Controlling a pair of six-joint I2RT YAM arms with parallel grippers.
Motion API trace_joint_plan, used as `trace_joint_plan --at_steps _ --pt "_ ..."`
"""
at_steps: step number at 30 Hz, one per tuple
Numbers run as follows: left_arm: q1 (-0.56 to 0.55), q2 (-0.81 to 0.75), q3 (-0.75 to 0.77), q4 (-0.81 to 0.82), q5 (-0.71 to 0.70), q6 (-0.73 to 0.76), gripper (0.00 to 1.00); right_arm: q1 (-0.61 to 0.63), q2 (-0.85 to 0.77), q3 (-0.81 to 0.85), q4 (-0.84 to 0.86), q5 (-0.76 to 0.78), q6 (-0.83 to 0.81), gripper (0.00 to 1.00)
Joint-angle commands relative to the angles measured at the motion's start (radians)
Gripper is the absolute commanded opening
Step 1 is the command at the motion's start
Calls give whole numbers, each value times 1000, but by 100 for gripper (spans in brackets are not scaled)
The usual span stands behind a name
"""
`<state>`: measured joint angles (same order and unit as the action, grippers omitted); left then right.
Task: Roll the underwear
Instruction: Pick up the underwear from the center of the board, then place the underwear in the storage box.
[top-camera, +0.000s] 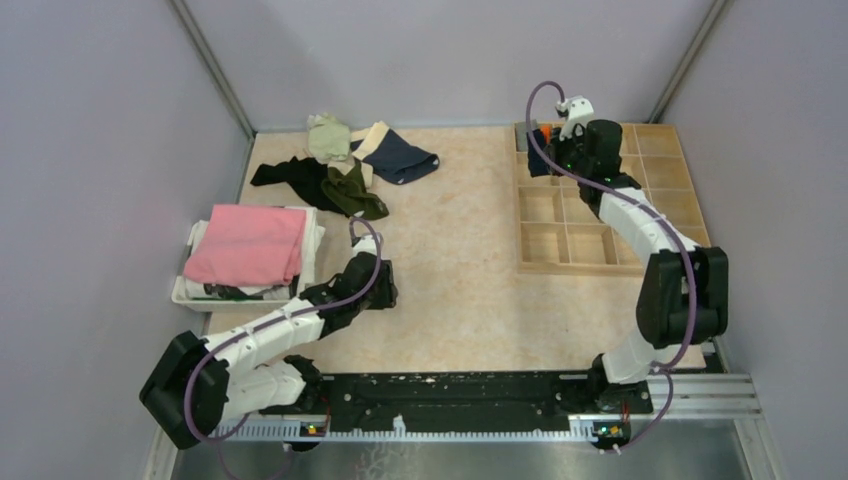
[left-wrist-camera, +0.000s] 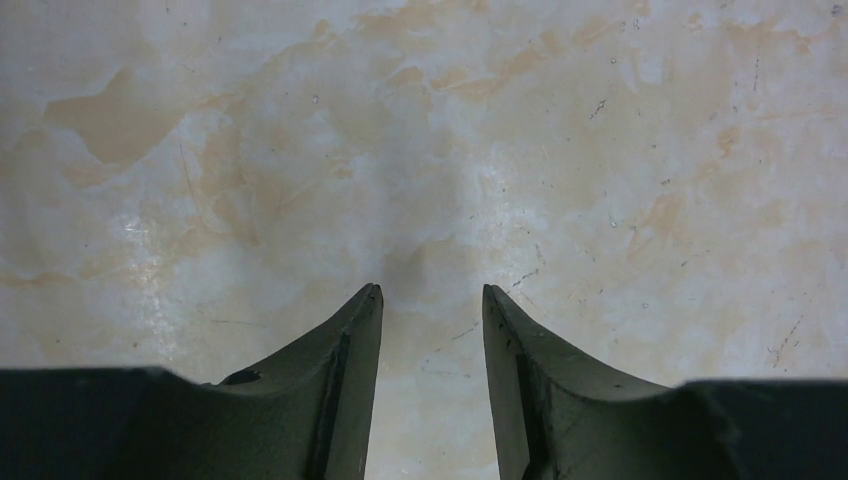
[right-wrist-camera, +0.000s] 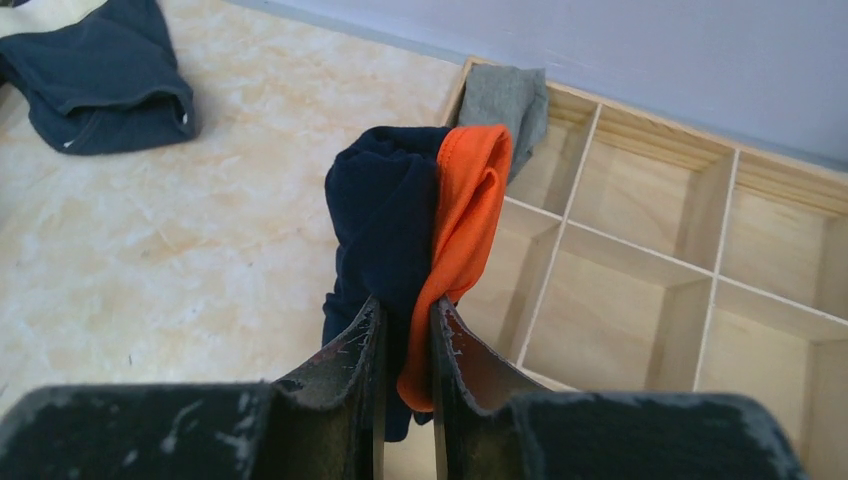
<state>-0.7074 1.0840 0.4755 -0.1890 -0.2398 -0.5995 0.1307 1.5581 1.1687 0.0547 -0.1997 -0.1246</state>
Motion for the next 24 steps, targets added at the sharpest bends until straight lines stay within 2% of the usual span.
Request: trace_joint_plan --at_steps 1,8,24 --pt "15 17 12 76 35 21 49 -17 106 87 79 -47 116 0" --pt "20 -9 9 81 34 32 51 -79 275 151 161 -169 271 0" --pt "23 -21 6 86 28 45 52 -128 474 258 193 -249 264 0"
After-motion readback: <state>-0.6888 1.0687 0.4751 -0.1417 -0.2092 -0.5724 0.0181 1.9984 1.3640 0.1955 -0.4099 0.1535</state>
